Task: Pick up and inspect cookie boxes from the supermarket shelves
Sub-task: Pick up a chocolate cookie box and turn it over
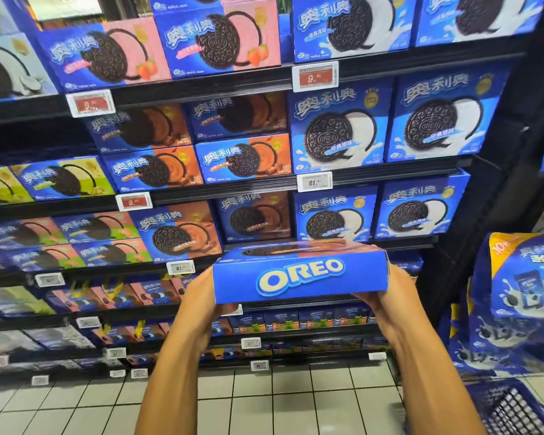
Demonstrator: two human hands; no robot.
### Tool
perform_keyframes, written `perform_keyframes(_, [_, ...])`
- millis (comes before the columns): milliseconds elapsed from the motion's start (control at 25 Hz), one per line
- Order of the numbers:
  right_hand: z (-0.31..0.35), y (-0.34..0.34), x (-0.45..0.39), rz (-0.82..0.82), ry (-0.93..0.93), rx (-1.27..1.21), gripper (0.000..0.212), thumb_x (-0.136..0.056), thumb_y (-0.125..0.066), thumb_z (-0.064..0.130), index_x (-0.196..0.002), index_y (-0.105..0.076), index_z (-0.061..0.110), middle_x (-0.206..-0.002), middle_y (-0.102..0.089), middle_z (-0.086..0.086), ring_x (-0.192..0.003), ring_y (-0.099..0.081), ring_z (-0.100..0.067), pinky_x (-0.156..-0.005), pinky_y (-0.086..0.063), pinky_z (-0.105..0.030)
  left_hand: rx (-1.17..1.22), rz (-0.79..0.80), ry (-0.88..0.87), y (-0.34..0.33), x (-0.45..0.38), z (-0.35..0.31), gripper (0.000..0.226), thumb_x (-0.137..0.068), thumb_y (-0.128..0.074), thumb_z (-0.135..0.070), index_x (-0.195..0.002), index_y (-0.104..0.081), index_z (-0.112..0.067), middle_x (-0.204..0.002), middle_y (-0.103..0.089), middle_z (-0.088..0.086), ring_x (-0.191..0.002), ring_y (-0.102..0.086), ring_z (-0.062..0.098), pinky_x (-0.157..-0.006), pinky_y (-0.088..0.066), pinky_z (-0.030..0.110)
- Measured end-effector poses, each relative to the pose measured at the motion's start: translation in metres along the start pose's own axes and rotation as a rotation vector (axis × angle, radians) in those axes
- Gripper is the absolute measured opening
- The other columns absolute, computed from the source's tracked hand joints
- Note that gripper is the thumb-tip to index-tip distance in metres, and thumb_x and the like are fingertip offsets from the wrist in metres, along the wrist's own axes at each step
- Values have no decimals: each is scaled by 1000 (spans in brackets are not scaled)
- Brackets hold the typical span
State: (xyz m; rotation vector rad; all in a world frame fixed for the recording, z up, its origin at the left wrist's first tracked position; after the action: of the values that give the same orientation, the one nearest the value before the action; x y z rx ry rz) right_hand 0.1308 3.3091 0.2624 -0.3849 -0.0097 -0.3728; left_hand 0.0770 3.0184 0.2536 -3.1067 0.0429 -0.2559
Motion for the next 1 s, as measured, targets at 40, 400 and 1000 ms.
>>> perform_keyframes(40, [1,0,1,-3,2,-21,29,-99,-60,27,-79,-81,25,-82,-78,-3,-75,-73,-14,-63,-60,-29,31,35,4,-1,0,1,35,-67,-71,-43,-100,-76,-31,-97,-77,-2,-82,-71,14,-70,-57,34])
perform_keyframes(400, [-3,-17,9,266,-45,-289,46,-93,-57,38,-138,-57,32,-133,-67,1,-116,-67,-21,-79,-60,-37,359,215,-35,-12,6,-3,45,-90,-57,-40,-132,-59,-26,-130,-66,4,-114,-66,25,-79,-60,39])
perform_keyframes(1000, [6,-70,33,356,118,2,42,-83,-76,45,-121,-71,28,-116,-75,0,-94,-72,-13,-76,-57,-25,103,108,-79,-26,-32,19,30,-104,-39,-6,-127,-56,-16,-94,-75,-7,-79,-69,6,-62,-54,21])
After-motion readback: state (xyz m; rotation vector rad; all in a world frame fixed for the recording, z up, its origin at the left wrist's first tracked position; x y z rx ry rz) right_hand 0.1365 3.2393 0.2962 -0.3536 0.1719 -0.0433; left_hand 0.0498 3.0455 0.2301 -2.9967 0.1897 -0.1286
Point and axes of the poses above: each hand's wrist, its own x-axis away from the middle knuckle, its own y-axis out of the back of the hand, z = x × y, the point moved 7 cm from there along -x, towards the middle knuckle
